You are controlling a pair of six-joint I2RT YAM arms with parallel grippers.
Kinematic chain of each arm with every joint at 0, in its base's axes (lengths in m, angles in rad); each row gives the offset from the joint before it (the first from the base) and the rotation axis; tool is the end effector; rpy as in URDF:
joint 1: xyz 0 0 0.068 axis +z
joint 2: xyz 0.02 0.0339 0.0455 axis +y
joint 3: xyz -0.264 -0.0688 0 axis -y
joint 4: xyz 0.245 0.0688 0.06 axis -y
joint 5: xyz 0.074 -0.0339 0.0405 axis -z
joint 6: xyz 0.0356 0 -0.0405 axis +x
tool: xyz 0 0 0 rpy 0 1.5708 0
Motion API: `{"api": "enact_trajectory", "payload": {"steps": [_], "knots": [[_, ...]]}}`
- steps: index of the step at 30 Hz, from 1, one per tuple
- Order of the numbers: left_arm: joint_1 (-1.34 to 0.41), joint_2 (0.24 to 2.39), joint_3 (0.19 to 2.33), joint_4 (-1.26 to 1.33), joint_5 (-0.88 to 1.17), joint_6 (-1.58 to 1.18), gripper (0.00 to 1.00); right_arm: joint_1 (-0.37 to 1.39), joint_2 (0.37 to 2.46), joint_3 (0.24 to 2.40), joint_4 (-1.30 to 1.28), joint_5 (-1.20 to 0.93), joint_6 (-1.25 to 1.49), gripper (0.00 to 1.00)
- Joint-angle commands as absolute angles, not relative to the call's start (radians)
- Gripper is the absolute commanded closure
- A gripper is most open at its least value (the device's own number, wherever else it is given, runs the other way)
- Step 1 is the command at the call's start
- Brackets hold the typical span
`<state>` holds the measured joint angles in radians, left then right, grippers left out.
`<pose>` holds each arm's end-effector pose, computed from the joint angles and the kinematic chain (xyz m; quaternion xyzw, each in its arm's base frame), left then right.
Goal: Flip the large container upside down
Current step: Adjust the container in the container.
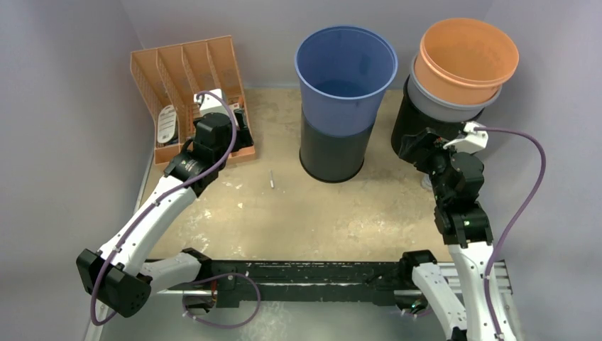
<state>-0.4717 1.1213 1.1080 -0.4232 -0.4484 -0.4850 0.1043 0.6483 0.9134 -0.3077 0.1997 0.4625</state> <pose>0.2272 -0.0986 0.3632 -0.1249 0.8215 -0.0746 0.5513 0.1391 0.0075 0.3904 0.1958 0.6946 0.1234 0.6811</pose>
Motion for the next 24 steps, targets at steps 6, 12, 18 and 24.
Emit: {"api": "enact_trajectory", "payload": {"steps": [6,12,18,24], "knots": [[-0.474,1.092,1.101,-0.371,-0.448,-0.487,0.26,0.103,0.665,0.913,-0.285,0.222,0.452,0.0],[-0.475,1.092,1.101,-0.367,-0.446,-0.488,0.26,0.103,0.661,0.908,-0.286,0.223,0.453,0.0],[-0.474,1.092,1.103,-0.375,-0.448,-0.489,0.26,0.104,0.674,0.92,-0.311,0.232,0.446,0.0],[-0.474,1.084,1.146,-0.373,-0.429,-0.458,0.26,0.103,0.793,1.131,-0.471,0.312,0.434,0.0]]}}
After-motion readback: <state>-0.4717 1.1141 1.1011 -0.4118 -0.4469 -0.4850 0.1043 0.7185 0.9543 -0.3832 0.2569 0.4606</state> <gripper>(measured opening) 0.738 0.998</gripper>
